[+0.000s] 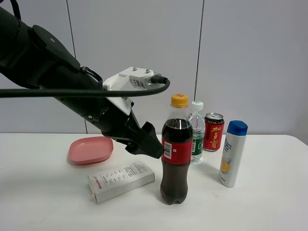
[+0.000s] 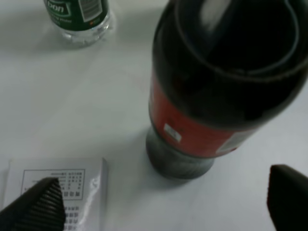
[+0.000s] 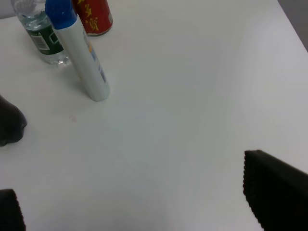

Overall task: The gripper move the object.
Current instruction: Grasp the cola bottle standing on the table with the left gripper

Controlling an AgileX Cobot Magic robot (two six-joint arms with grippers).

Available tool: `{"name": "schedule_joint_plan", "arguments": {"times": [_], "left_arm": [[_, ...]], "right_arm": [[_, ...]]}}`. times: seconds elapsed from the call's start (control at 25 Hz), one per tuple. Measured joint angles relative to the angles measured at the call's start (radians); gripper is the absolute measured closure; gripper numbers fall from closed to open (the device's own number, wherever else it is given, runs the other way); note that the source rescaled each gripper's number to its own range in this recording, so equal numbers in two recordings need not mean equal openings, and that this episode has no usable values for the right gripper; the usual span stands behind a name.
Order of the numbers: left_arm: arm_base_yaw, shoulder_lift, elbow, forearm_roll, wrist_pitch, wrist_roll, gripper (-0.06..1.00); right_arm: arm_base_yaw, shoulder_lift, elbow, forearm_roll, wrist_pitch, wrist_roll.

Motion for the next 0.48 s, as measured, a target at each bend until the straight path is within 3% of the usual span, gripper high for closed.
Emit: {"name": "schedule_joint_plan", "arguments": {"times": [0.32,0.48], "left_arm": [[-0.032,0.002,-0.001,0.075,0.001,-0.027,0.05],[-0.034,-0.008,-0.001,0.129,0.048,-0.058,0.05]], "right_arm": [[0.0,0.0,0.0,0.0,0.0,0.0],[0.0,0.0,0.0,0.0,0.0,0.006]]}}
